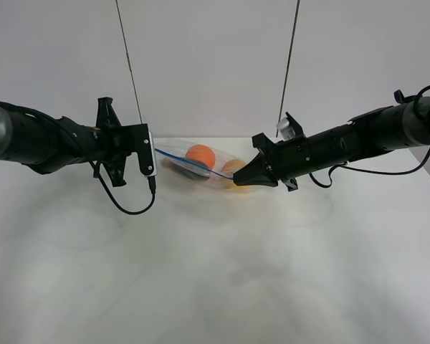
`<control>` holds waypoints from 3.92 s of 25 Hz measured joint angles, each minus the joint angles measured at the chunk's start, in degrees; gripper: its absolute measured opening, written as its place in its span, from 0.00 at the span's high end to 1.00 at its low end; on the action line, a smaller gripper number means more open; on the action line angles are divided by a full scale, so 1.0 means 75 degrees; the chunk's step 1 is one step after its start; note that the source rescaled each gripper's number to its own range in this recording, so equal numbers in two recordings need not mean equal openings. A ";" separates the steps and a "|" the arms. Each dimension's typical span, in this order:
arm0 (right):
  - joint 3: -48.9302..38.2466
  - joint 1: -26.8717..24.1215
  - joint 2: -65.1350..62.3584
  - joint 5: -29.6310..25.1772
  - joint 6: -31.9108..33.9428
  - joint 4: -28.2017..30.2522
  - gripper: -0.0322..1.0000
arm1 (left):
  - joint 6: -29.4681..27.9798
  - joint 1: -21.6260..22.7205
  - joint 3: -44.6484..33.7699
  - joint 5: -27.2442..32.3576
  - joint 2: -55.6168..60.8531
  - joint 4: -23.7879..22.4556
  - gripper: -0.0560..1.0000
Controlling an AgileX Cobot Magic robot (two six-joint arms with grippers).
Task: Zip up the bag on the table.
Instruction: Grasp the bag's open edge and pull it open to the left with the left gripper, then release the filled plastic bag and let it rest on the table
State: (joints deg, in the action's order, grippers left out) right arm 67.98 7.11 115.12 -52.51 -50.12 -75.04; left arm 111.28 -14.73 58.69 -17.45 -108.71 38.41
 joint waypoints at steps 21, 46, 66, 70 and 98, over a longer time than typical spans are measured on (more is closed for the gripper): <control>0.0008 -0.0020 0.0000 -0.0052 0.0002 0.0354 0.97 | -0.1523 0.0891 0.0000 0.0034 0.0000 -0.0400 0.43; 0.0008 -0.0020 0.0000 -0.0116 0.0027 0.0362 0.97 | -0.6978 0.2267 0.0057 -0.0041 0.0185 0.0695 0.06; 0.0008 -0.0020 0.0000 -0.0116 0.0027 0.0362 0.97 | -1.1623 0.3409 0.2748 0.7949 0.0245 -0.2432 0.06; 0.0008 -0.0020 0.0000 -0.0116 0.0027 0.0362 0.97 | -1.3425 0.3424 0.2748 0.8825 0.0245 -0.3969 0.06; 0.0008 -0.0020 0.0000 -0.0193 0.0045 0.0362 0.97 | -1.3919 0.2779 0.1865 1.1575 0.3294 -0.4464 0.06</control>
State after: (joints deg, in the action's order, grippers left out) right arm 68.04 6.96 115.12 -53.96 -49.78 -72.32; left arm 6.89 6.11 72.67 69.36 -84.00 4.93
